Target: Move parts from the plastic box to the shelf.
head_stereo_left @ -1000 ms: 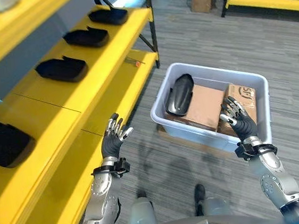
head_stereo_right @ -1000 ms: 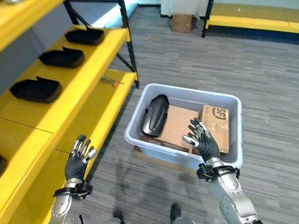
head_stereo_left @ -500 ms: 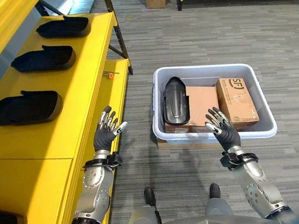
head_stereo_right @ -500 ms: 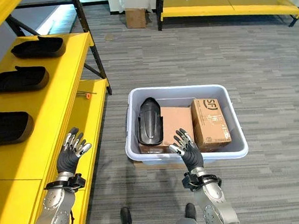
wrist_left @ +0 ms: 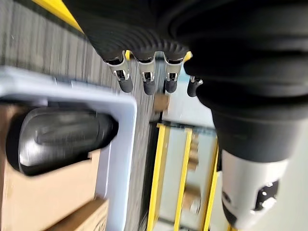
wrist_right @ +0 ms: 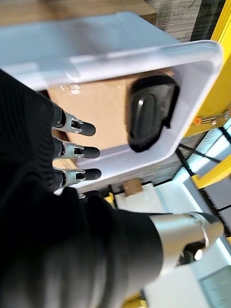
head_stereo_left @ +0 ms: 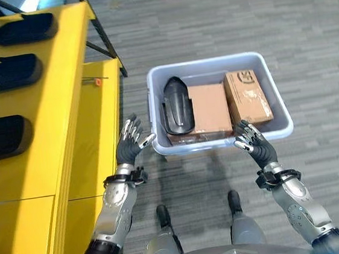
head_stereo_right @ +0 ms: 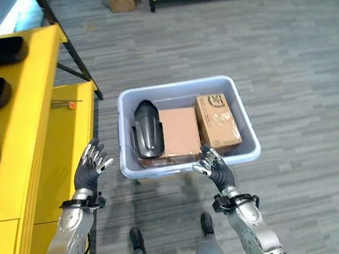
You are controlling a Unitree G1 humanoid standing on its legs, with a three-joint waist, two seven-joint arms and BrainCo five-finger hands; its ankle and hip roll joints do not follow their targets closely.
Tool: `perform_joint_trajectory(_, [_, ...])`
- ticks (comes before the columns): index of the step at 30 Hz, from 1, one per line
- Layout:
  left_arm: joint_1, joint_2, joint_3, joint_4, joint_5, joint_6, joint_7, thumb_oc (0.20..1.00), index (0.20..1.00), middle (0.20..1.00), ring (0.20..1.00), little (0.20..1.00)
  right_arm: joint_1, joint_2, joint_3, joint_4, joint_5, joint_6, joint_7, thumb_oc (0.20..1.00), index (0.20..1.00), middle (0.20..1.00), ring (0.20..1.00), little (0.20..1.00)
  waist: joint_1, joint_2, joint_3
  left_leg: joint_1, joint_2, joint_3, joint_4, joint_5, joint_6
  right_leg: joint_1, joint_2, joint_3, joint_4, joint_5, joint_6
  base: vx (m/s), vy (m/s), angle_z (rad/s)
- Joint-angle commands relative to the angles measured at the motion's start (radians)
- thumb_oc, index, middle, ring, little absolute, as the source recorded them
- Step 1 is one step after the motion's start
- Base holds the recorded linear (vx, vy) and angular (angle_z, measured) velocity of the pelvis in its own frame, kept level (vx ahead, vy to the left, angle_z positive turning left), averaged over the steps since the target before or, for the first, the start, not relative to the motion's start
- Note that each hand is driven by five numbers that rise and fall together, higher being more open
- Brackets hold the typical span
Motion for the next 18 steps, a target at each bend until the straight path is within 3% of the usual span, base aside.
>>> perform_joint_trajectory(1, [-0.14, 0.038, 0.021, -0.007, 0.092, -0.098, 0.09, 1.0, 1.0, 1.0, 1.0, 1.0, -0.063, -0.022, -0.008, -0.106, -0.041, -0.085, -0.028, 1.0, 1.0, 1.0, 1.0, 1.0, -0.003, -0.042, 0.048, 0.0, 0.121, 0.01, 0.076, -0.025, -0.049, -0.067, -0.04, 0.033, 0.144, -0.057, 0.019, -0.15, -0.099, -0.75])
perform_joint_trajectory(9, [-0.361, 0.051, 0.025, 0.035, 0.245, -0.126, 0.28, 1.0, 1.0, 1.0, 1.0, 1.0, -0.121, -0.014, 0.009, -0.106, -0.053, -0.137, -0.085, 1.0, 1.0, 1.0, 1.0, 1.0, -0.06, -0.069, 0.139, -0.023, 0.144, 0.083, 0.066, -0.017, -0.065, -0.188, 0.008, 0.105, 0.167, -0.033, 0.024, -0.03, -0.049, -0.38])
perform_joint_trajectory(18, [-0.492, 0.075, 0.023, 0.104, 0.359, -0.114, 0.4, 1.0, 1.0, 1.0, 1.0, 1.0, -0.13, -0.014, 0.035, -0.095, -0.043, -0.156, -0.093, 1.0, 1.0, 1.0, 1.0, 1.0, -0.089, -0.075, 0.144, -0.026, 0.149, 0.115, 0.03, 0.003, -0.08, -0.225, 0.021, 0.123, 0.137, -0.002, 0.028, 0.0, -0.013, -0.12])
